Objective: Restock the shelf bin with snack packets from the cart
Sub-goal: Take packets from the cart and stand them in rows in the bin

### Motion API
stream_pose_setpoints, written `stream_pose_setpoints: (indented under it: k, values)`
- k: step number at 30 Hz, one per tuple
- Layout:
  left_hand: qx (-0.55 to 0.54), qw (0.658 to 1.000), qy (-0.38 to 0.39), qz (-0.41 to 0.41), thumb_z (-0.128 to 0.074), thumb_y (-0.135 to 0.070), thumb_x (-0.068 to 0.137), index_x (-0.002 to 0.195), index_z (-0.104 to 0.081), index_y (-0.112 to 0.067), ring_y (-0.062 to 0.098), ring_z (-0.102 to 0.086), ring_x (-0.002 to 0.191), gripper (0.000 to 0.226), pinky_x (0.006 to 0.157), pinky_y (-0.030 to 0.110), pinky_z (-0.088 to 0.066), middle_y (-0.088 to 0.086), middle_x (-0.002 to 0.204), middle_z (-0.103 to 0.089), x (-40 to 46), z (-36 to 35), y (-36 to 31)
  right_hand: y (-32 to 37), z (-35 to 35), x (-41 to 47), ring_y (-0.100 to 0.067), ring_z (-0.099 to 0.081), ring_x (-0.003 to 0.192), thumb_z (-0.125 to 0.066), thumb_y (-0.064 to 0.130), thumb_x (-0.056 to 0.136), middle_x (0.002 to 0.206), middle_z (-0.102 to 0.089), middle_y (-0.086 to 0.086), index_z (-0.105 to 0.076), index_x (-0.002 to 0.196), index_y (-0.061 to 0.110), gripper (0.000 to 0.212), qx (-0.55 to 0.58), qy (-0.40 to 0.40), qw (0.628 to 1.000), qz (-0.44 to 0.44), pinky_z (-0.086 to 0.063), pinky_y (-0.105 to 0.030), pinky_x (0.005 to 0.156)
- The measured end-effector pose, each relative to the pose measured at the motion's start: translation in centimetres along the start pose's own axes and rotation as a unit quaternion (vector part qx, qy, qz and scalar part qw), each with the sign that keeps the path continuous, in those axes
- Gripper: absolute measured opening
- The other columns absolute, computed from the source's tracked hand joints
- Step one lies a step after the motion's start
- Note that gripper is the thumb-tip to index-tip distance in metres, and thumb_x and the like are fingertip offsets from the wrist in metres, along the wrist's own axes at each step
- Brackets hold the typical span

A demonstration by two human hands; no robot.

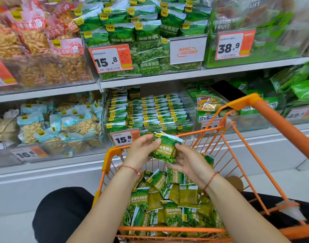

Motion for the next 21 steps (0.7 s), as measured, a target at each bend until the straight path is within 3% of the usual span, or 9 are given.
stream_pose_setpoints:
  k: [4,8,11,12,15,18,21]
  values:
    - [-0.036,0.999,0.004,0.009,-0.06,-0.014,0.091,0.125,-0.053,-0.003,0.022,-0.06,0.088,0.036,0.078,0.034,-0.049,0.013,0.107,-0.062,-0.1,-0.1,0.1,0.0,-0.1,0.0,-0.028,-0.061,0.102,-0.039,0.009,0.1,0.118,-0.059,-0.017,-0.052,0.121,0.007,0.024,0.006,0.016,1.0,0.003,-0.057,-0.036,0.082]
    - [-0.027,1.0,0.009,-0.001,-0.059,-0.015,0.092,0.102,-0.057,-0.016,0.017,-0.06,0.081,0.011,0.075,0.03,-0.05,0.004,0.091,-0.062,-0.6,-0.3,-0.1,-0.1,0.7,0.3,-0.022,-0.062,0.106,-0.048,0.016,0.098,0.125,-0.059,-0.009,-0.052,0.125,0.012,0.028,-0.05,-0.007,0.999,0.014,-0.059,-0.031,0.075]
    - [0.01,1.0,0.0,-0.011,-0.062,-0.021,0.091,0.109,-0.054,-0.016,0.016,-0.058,0.089,0.02,0.08,0.032,-0.045,0.001,0.098,-0.061,-0.5,0.0,0.0,0.6,0.7,-0.1,-0.029,-0.046,0.128,-0.06,0.041,0.086,0.144,-0.043,-0.006,-0.039,0.14,0.014,0.065,-0.109,-0.023,0.993,0.044,-0.06,-0.033,0.069]
    - [0.03,0.999,-0.001,-0.02,-0.062,-0.023,0.091,0.111,-0.053,-0.016,0.015,-0.058,0.09,0.024,0.077,0.03,-0.045,-0.001,0.098,-0.06,-0.5,0.1,-0.1,0.7,0.6,-0.2,-0.025,-0.046,0.128,-0.06,0.045,0.084,0.143,-0.042,0.002,-0.037,0.14,0.015,0.068,-0.136,-0.018,0.989,0.053,-0.06,-0.032,0.069]
    - [0.084,0.995,-0.005,-0.052,-0.062,-0.024,0.09,0.109,-0.051,-0.018,0.008,-0.058,0.085,0.022,0.067,0.019,-0.044,-0.004,0.096,-0.06,-0.5,-0.2,-0.7,1.3,-0.1,-0.8,0.002,-0.056,0.093,-0.06,0.032,0.089,0.107,-0.051,0.02,-0.042,0.118,0.022,0.036,-0.22,-0.007,0.97,0.099,-0.058,-0.025,0.071]
    - [0.1,0.991,-0.015,-0.092,-0.063,-0.021,0.089,0.097,-0.051,-0.021,0.014,-0.058,0.089,0.015,0.069,0.017,-0.045,0.001,0.094,-0.063,-0.6,-0.6,-1.5,1.6,-0.2,-0.4,0.002,-0.059,0.086,-0.067,0.029,0.085,0.102,-0.06,0.011,-0.05,0.103,0.03,0.025,-0.237,-0.016,0.965,0.115,-0.058,-0.028,0.071]
    - [0.089,0.989,-0.026,-0.115,-0.064,-0.018,0.089,0.094,-0.051,-0.021,0.015,-0.059,0.088,0.014,0.069,0.012,-0.047,0.006,0.092,-0.063,-0.2,-0.2,-2.6,2.8,-1.2,0.5,0.003,-0.054,0.081,-0.07,0.033,0.082,0.093,-0.052,0.02,-0.045,0.091,0.03,0.027,-0.263,-0.023,0.957,0.122,-0.054,-0.031,0.081]
Point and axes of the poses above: each hand's wrist, its own x-axis towards the middle knuckle, its own z-axis out of the back of the hand, y = z × x, the point moved 9 cm from there along x, towards the middle knuckle
